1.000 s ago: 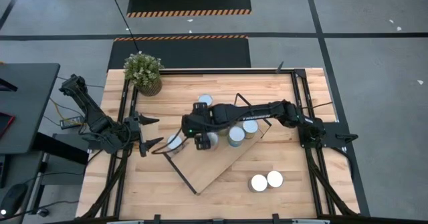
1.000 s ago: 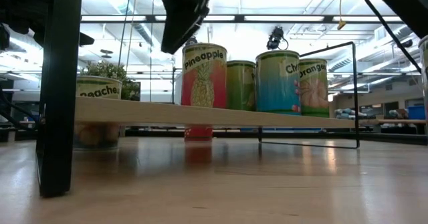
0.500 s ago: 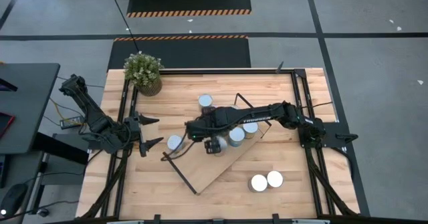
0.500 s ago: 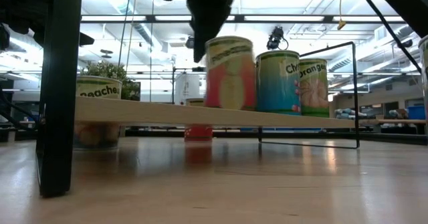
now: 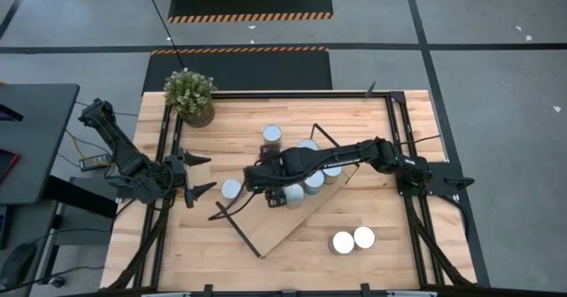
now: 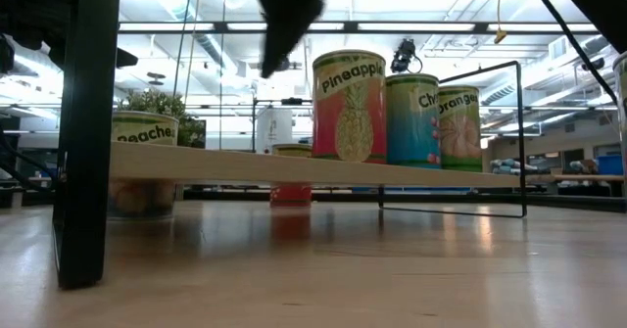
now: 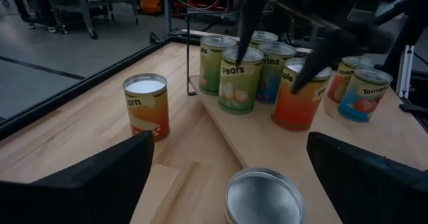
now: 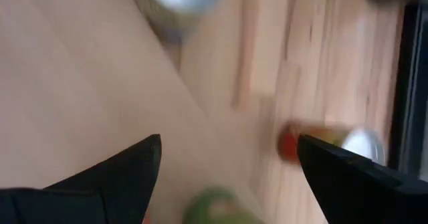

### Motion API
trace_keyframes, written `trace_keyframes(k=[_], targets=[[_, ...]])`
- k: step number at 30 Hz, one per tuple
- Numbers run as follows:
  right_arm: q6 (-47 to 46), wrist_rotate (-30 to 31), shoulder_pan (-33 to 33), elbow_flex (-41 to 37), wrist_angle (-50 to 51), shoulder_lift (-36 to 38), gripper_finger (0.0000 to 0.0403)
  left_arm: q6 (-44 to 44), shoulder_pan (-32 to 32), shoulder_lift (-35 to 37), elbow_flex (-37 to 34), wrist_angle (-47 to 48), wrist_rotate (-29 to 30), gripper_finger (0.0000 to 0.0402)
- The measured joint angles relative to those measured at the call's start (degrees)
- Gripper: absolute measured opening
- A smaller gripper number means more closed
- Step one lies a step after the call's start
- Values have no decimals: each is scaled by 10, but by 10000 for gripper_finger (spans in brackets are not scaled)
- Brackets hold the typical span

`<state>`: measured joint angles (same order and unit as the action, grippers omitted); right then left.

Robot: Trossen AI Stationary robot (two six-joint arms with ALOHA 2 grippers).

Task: Pick and place cans onto a shelf
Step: Put the canned peaches on the shelf

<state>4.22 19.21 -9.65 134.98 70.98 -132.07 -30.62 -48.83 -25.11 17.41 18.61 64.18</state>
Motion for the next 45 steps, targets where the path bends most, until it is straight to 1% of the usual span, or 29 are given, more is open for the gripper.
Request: trace_keyframes(k=[2,4,6,9,11,12,14,17,24,27,30,32,34,35,42,45], targets=[[5,-28,4,0,-52,0,356,-3,0,0,0,0,0,400],[8,-76,9,0,-105,0,356,-13,0,0,0,2,-10,400],[22,-113,13,-13,-158,1,356,-33,0,0,0,14,-58,400],[56,-117,17,-34,-198,-1,356,-93,0,0,0,41,-153,400],[73,-118,20,-51,-237,-1,356,-125,0,-2,0,48,-171,400],[81,-119,22,-62,-261,0,356,-132,0,-4,0,52,-165,400],[91,-124,28,-73,-277,-1,356,-137,4,-9,0,57,-138,400],[92,-155,37,-80,-310,-1,356,-137,19,-16,0,57,-113,400],[98,-176,43,-75,-358,0,356,-127,73,-15,0,57,-111,400],[98,-184,46,-78,-365,-2,356,-122,94,-15,0,58,-125,400],[99,-184,47,-82,-370,-12,356,-127,108,-15,20,98,-131,400],[100,-186,47,-81,-386,-30,356,-138,111,-18,37,128,-120,400],[103,-183,47,-83,-359,-37,356,-139,111,-20,39,140,-105,400],[103,-183,46,-83,-371,-42,356,-140,111,-23,40,144,-101,400],[93,-193,46,-82,-365,-56,356,-156,111,-37,40,160,-117,400],[95,-189,46,-82,-367,-64,356,-176,111,-38,40,173,-116,400]])
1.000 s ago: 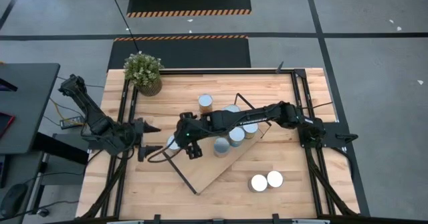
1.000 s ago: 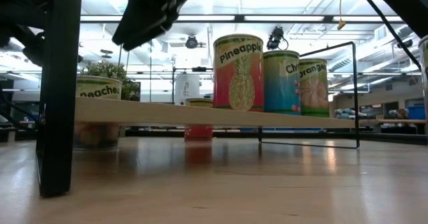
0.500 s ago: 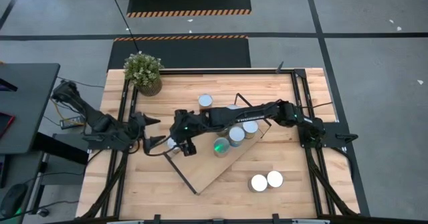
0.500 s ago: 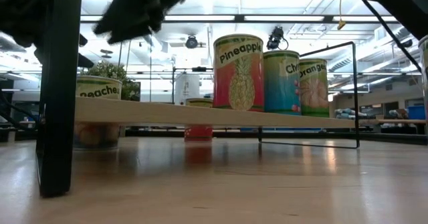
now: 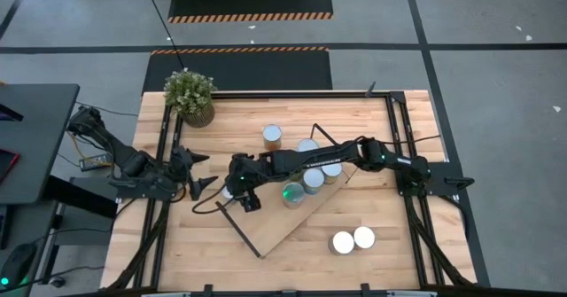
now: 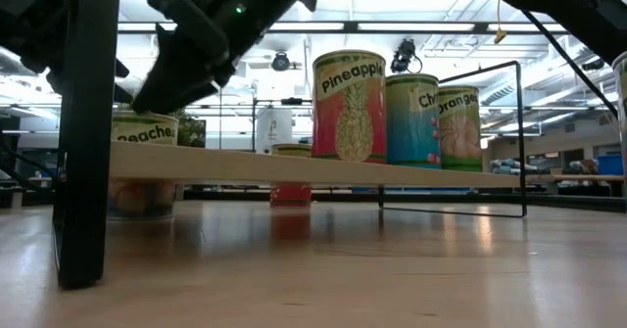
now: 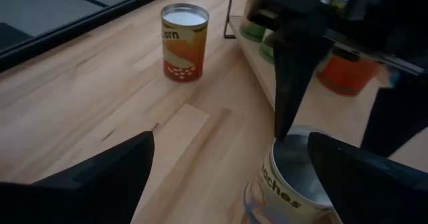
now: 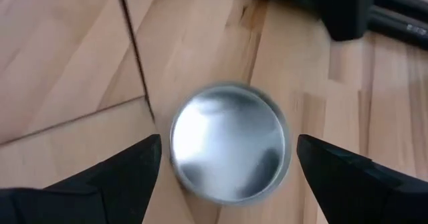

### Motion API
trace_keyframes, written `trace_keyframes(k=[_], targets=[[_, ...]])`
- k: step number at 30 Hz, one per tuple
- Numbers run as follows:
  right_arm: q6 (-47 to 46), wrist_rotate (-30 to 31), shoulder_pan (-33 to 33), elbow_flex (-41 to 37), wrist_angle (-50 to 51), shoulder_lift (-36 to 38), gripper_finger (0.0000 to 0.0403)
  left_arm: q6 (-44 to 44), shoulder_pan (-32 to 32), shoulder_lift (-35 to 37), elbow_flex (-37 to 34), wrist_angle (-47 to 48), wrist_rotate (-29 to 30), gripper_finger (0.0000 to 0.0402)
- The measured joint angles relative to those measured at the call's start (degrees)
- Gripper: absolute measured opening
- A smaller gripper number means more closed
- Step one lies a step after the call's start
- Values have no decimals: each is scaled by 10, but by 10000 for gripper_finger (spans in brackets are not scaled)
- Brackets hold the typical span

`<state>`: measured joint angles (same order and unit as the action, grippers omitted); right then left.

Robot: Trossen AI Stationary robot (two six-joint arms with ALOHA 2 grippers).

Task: Pick and place cans onto a shelf
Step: Put the canned peaches on the shelf

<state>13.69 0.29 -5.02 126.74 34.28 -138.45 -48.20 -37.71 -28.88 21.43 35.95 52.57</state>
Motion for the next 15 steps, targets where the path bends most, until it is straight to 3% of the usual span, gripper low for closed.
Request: trace_keyframes(k=[7,15], targets=[[0,3,0,1,-5,-14,370,-84,0,-1,0,47,-18,400],[0,-1,1,1,-7,-13,379,-116,0,-9,0,59,-18,400]])
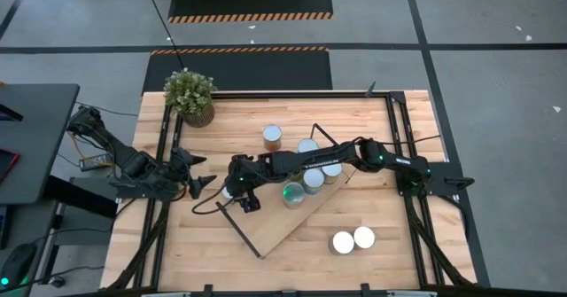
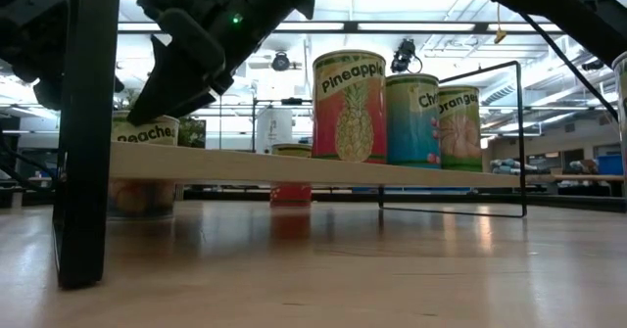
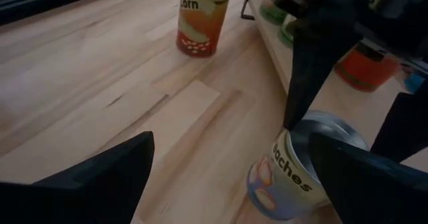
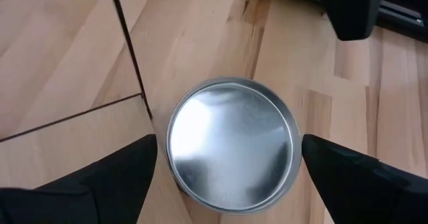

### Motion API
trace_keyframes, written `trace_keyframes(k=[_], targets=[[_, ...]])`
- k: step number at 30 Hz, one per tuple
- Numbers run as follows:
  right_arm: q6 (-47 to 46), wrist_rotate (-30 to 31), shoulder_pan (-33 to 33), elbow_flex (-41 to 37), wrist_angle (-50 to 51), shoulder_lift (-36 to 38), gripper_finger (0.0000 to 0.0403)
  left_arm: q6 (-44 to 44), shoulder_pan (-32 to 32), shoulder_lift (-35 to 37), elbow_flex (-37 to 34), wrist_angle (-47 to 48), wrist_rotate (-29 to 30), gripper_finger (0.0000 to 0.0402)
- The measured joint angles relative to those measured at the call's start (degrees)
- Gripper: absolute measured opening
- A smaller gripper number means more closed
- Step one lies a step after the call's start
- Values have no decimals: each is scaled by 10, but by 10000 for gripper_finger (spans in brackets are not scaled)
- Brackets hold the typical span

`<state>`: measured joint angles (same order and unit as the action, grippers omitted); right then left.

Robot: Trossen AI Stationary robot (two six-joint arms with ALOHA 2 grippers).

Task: Pick and place cans onto a shelf
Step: Put the canned peaches on the shelf

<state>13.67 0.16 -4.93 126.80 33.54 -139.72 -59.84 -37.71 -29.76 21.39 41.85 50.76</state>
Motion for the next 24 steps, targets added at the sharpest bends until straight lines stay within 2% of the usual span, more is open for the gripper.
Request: trace_keyframes(k=[16,24], targets=[[5,-27,11,-41,-59,1,372,-14,0,0,0,0,0,400],[3,-30,20,-41,-57,1,324,-10,0,0,0,0,0,400]])
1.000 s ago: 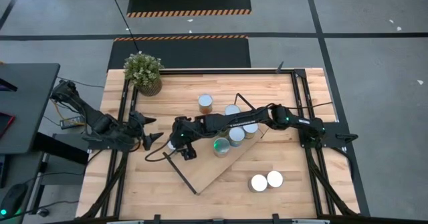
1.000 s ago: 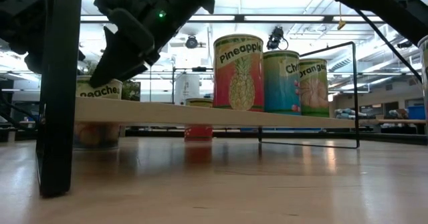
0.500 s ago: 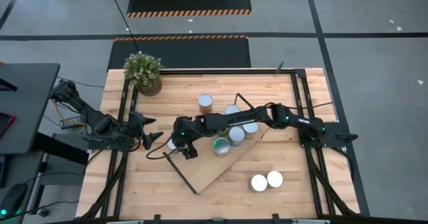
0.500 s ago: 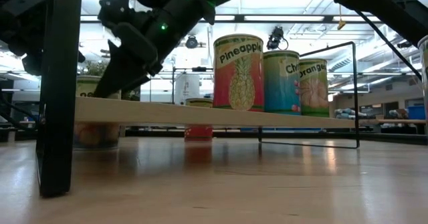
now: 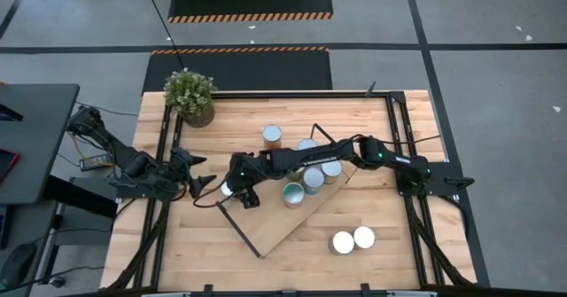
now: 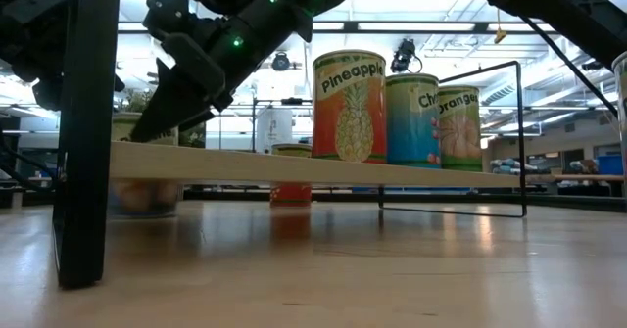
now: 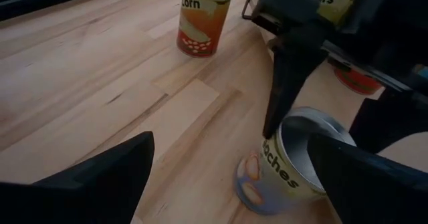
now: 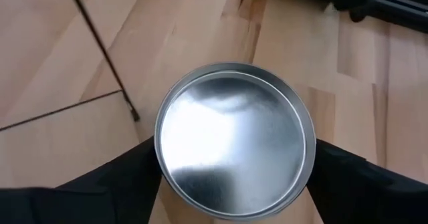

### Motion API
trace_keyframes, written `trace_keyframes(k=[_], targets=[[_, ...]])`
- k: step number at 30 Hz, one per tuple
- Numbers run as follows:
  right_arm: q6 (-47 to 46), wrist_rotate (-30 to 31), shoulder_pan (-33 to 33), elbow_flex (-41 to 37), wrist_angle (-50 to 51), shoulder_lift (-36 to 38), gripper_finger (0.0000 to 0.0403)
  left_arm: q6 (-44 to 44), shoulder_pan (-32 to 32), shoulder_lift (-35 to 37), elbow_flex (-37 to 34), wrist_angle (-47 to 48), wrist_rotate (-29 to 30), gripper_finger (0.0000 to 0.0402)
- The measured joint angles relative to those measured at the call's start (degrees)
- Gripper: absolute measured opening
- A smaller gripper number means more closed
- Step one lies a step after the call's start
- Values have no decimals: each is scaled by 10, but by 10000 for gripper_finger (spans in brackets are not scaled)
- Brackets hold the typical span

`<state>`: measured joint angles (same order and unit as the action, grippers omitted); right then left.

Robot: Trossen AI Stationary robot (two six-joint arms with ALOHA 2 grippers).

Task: Pick and place cans onto a shelf
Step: Put the canned peaches on the shelf

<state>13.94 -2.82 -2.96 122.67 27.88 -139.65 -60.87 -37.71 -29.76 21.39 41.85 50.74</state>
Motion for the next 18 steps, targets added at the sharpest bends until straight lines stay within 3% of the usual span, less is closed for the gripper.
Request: trace_keyframes(k=[6,18], targets=[[6,1,5,0,26,13,322,0,0,0,0,0,0,400],[-5,2,4,1,178,122,323,0,0,0,0,2,0,400]])
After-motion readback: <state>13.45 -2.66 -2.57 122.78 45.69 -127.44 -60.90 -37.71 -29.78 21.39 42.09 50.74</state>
